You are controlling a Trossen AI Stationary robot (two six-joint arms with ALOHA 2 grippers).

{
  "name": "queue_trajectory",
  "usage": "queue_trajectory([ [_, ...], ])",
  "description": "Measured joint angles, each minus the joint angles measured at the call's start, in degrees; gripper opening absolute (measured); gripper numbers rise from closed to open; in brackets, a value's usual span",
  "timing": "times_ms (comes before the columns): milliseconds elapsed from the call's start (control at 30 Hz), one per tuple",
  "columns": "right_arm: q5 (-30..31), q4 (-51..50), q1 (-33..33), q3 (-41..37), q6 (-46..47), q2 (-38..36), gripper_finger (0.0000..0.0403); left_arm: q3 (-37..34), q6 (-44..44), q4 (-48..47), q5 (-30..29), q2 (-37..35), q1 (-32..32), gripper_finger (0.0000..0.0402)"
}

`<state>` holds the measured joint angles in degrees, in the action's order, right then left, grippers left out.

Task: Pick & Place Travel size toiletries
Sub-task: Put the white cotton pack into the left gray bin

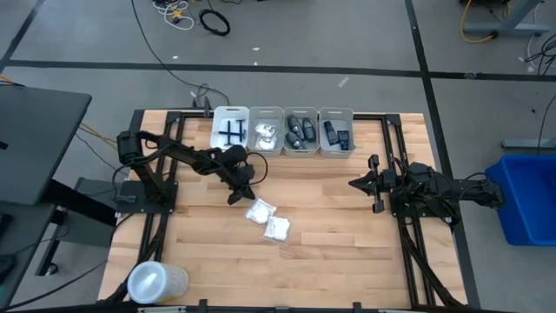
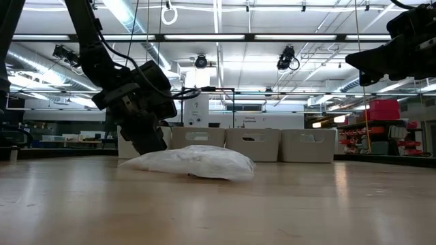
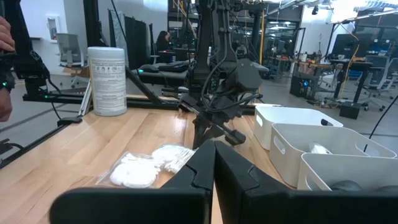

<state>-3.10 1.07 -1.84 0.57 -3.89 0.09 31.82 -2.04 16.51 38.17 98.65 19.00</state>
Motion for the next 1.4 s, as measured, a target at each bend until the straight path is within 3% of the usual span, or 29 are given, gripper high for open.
queue_trajectory([
  [333,0.01,0.01,0.01,0.0,-0.01,0.01,0.0014,0.56,-0.11,-0.75,-0.2,-1.76,0.0,0.0013],
  [733,-0.01,0.01,0.01,0.01,-0.01,0.01,0.0014,0.63,0.32,-9.29,-1.67,-14.26,0.0,0.0012],
  [967,0.01,0.01,0.01,0.01,-0.01,0.01,0.0014,0.65,1.35,-13.91,-7.17,-20.48,0.0,0.0005],
  [1233,0.0,-0.01,0.0,0.0,-0.01,0.01,0.0014,0.66,1.31,-16.76,-9.05,-24.23,0.0,0.0005],
  [1400,-0.01,0.01,-0.01,0.01,-0.01,0.01,0.0014,4.7,4.05,-24.28,-10.83,-25.96,0.0,0.0009],
])
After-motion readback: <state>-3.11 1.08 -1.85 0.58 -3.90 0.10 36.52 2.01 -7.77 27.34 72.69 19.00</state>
